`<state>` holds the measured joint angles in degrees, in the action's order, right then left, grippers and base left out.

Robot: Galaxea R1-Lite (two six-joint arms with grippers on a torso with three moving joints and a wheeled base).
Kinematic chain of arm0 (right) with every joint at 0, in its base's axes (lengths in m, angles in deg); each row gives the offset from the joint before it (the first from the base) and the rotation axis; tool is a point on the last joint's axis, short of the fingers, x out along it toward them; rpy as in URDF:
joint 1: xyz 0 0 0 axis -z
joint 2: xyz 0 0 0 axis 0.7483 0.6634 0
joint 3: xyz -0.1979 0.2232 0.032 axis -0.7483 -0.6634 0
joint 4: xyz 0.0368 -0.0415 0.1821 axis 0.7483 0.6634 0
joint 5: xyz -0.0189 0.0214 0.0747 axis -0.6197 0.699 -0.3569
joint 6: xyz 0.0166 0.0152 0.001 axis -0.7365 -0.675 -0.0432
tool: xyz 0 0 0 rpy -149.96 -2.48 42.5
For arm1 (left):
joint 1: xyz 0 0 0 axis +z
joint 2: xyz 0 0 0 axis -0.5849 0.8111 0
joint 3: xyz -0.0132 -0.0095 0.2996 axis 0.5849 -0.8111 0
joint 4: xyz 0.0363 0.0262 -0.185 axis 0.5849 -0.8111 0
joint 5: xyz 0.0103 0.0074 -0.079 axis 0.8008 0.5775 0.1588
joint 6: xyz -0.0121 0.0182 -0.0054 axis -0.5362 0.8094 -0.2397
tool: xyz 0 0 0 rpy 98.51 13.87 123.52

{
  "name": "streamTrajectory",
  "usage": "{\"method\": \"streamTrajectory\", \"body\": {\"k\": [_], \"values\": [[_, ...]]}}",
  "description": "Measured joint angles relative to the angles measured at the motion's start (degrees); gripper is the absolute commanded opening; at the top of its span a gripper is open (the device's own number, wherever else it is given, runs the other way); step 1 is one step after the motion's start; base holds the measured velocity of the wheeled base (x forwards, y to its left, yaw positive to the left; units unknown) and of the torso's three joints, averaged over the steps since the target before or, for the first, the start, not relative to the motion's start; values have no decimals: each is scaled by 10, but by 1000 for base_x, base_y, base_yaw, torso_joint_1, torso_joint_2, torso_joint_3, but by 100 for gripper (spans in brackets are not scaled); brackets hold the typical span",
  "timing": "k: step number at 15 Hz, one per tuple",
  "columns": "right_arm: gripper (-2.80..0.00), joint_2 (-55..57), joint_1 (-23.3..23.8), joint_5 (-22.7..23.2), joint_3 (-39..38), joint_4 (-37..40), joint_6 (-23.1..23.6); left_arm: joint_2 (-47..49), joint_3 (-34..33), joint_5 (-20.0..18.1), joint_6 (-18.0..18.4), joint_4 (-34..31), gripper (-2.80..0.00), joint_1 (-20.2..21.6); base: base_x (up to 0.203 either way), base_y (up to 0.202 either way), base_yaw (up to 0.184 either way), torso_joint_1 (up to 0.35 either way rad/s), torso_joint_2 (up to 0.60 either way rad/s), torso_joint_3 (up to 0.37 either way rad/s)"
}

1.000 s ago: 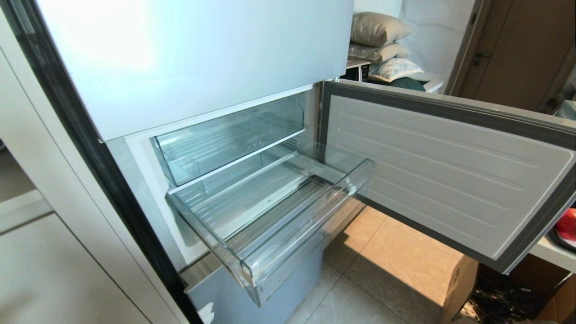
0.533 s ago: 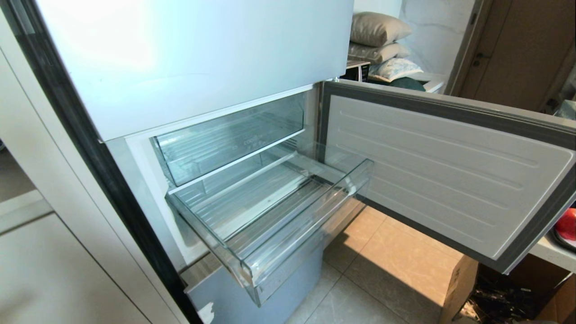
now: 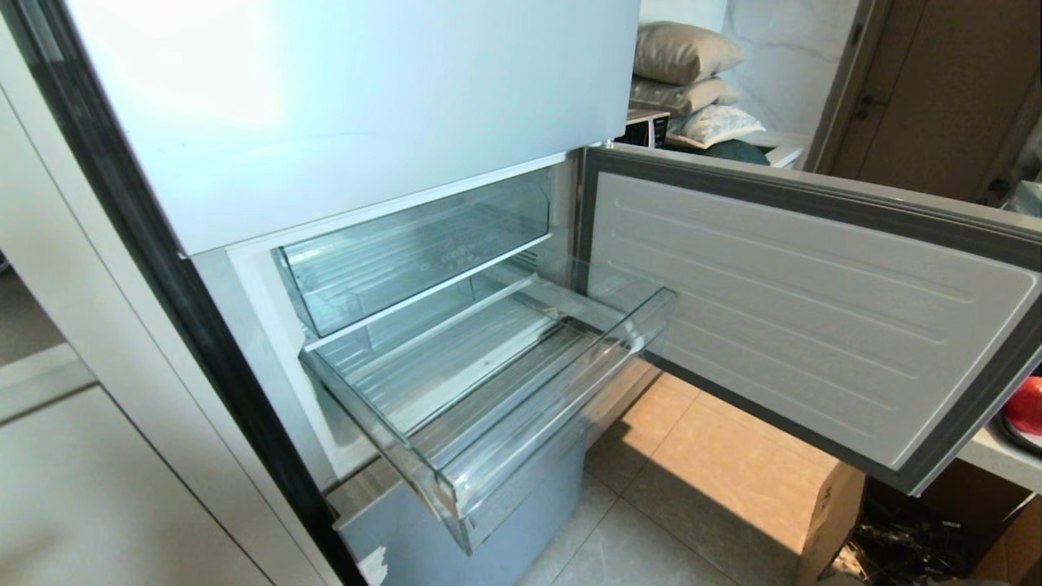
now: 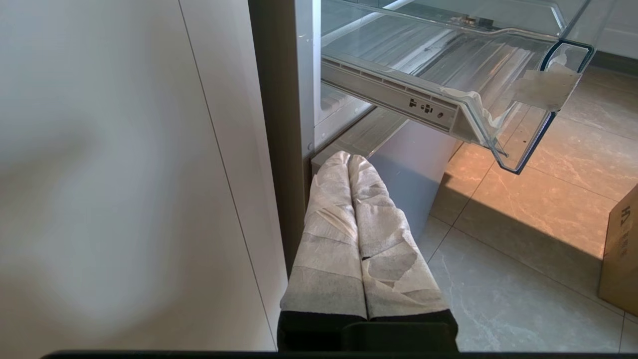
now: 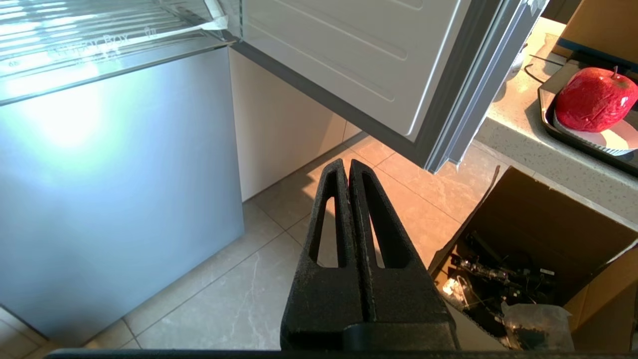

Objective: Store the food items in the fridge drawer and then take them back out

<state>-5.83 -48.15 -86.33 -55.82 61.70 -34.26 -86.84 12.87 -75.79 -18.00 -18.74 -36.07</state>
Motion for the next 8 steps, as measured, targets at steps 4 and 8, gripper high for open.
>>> {"method": "streamTrajectory", "body": {"k": [4, 8], "values": [[-280, -3, 0, 0, 0, 0, 0, 0, 0, 0, 0, 0, -280, 0, 0, 0, 0, 0, 0, 0], [-280, -3, 0, 1, 0, 0, 0, 0, 0, 0, 0, 0, -280, 0, 0, 0, 0, 0, 0, 0]]}}
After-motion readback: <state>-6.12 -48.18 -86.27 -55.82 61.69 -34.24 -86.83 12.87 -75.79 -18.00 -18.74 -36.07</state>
